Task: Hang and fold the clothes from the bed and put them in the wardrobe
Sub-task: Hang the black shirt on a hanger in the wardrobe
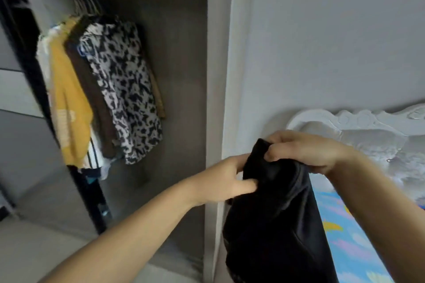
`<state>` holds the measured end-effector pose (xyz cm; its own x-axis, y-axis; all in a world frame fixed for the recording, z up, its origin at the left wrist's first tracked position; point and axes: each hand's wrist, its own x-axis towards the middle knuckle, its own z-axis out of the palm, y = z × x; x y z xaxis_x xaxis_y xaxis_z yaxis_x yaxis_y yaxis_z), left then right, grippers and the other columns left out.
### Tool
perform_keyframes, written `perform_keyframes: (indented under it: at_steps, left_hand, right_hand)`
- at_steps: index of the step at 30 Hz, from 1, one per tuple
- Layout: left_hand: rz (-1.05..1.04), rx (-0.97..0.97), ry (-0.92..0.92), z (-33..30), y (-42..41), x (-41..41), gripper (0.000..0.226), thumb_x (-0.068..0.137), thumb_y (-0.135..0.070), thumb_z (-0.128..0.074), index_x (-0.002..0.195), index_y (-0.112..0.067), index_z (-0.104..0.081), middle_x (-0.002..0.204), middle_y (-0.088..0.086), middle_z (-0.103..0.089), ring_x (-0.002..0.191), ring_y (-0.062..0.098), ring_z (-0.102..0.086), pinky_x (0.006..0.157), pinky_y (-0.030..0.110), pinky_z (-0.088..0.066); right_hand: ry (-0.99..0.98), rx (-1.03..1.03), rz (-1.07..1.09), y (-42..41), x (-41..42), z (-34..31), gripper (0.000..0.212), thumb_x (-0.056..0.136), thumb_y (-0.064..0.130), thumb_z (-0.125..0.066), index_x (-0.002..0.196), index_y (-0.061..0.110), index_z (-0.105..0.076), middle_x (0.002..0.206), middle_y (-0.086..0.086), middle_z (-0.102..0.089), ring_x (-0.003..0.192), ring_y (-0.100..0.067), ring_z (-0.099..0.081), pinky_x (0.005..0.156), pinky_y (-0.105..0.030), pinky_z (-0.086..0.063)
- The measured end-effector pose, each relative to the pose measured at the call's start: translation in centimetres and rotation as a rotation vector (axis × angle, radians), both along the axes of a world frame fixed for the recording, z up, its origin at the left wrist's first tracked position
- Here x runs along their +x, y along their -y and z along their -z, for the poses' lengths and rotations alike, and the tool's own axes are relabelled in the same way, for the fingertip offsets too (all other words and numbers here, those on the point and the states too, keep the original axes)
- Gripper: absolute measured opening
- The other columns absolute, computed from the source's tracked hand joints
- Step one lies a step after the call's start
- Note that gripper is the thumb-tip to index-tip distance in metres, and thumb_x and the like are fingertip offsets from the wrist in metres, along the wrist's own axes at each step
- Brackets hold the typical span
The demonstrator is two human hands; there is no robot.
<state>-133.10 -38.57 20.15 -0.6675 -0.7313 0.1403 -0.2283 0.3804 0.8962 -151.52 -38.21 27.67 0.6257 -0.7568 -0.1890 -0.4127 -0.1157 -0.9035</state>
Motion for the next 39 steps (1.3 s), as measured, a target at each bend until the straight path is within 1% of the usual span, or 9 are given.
perform_keyframes:
  at_steps: [4,6,11,17,21,25,29,34,39]
  left_hand:
    - [-0.218,-0.074,-0.053,-0.1,-1.8,8.2,0.032,0.077,-0.029,-0.059,0.101,-0.008,-0.062,0.086,0.0,-0.062,0.082,0.007,-0.057,0.077,0.023,-0.043]
    - [-0.331,-0.176,0.034,0.0,-2.0,11.8,0.025,0.079,-0.033,-0.057,0.094,-0.013,-0.061,0.081,0.004,-0.065,0.073,0.011,-0.059,0.067,0.025,-0.043]
    - [-0.543,-0.339,0.541,1.4,0.7,20.4,0.017,0.089,-0.031,-0.056,0.105,-0.031,-0.062,0.092,-0.009,-0.068,0.081,0.013,-0.064,0.067,0.034,-0.051]
    - [-0.735,-0.41,0.881,3.1,7.0,30.0,0.017,0.089,-0.039,-0.057,0.1,-0.027,-0.057,0.096,-0.003,-0.043,0.099,0.017,-0.05,0.067,0.03,-0.039]
    - [-0.819,-0.13,0.712,2.5,13.1,34.2,0.031,0.089,-0.042,-0.062,0.106,-0.017,-0.062,0.105,0.0,-0.066,0.082,0.012,-0.061,0.066,0.029,-0.048]
    - [-0.904,-0.037,0.349,-2.5,21.0,35.1,0.01,0.092,-0.032,-0.059,0.089,-0.023,-0.058,0.085,-0.01,-0.05,0.063,0.003,-0.044,0.056,0.022,-0.031]
    - [-0.963,0.065,0.039,-5.9,27.6,32.7,0.023,0.092,-0.034,-0.055,0.072,-0.024,-0.049,0.075,-0.002,-0.043,0.063,0.015,-0.041,0.061,0.03,-0.031]
    - [-0.956,0.098,-0.086,-7.1,34.3,29.2,0.029,0.094,-0.033,-0.049,0.068,-0.024,-0.041,0.076,0.001,-0.049,0.07,0.02,-0.05,0.069,0.034,-0.041]
    - [-0.794,0.076,-0.152,-8.6,41.0,26.1,0.027,0.097,-0.026,-0.046,0.071,-0.024,-0.047,0.081,0.005,-0.047,0.076,0.02,-0.049,0.073,0.031,-0.037]
  right_hand:
    - [0.002,-0.04,-0.065,0.0,7.7,0.0,0.023,0.067,0.012,-0.051,0.074,-0.008,-0.059,0.066,-0.011,-0.055,0.056,-0.012,-0.053,0.053,-0.021,-0.044]
    - [0.004,-0.046,-0.07,0.3,10.6,0.2,0.023,0.069,0.012,-0.05,0.078,-0.005,-0.063,0.071,-0.012,-0.057,0.063,-0.016,-0.055,0.06,-0.023,-0.046]
    - [-0.085,-0.09,-0.072,2.8,15.8,0.2,0.023,0.076,0.01,-0.049,0.08,-0.001,-0.067,0.073,-0.004,-0.067,0.069,-0.012,-0.064,0.066,-0.019,-0.05]
    - [-0.203,-0.207,0.032,9.4,19.6,0.0,0.027,0.092,0.008,-0.046,0.092,-0.016,-0.059,0.084,-0.024,-0.06,0.081,-0.032,-0.056,0.081,-0.043,-0.048]
    - [-0.312,-0.318,0.071,14.8,21.5,-0.6,0.033,0.094,0.018,-0.046,0.087,-0.01,-0.062,0.078,-0.02,-0.06,0.076,-0.026,-0.059,0.077,-0.04,-0.05]
    - [-0.654,-0.512,0.083,20.8,23.0,-1.6,0.035,0.094,0.026,-0.043,0.082,-0.001,-0.061,0.071,-0.004,-0.056,0.064,-0.013,-0.052,0.063,-0.027,-0.042]
    - [-0.788,-0.625,0.214,26.4,24.3,-2.1,0.028,0.095,0.025,-0.042,0.091,0.004,-0.06,0.092,-0.007,-0.063,0.085,-0.023,-0.06,0.072,-0.029,-0.044]
    - [-0.819,-0.409,0.352,32.1,26.6,-1.6,0.03,0.094,0.014,-0.039,0.103,-0.005,-0.059,0.092,-0.022,-0.07,0.074,-0.032,-0.07,0.068,-0.038,-0.059]
    - [-0.674,-0.738,0.815,38.0,26.2,-6.2,0.035,0.096,0.023,-0.046,0.126,0.009,-0.055,0.129,-0.018,-0.056,0.118,-0.034,-0.054,0.096,-0.037,-0.047]
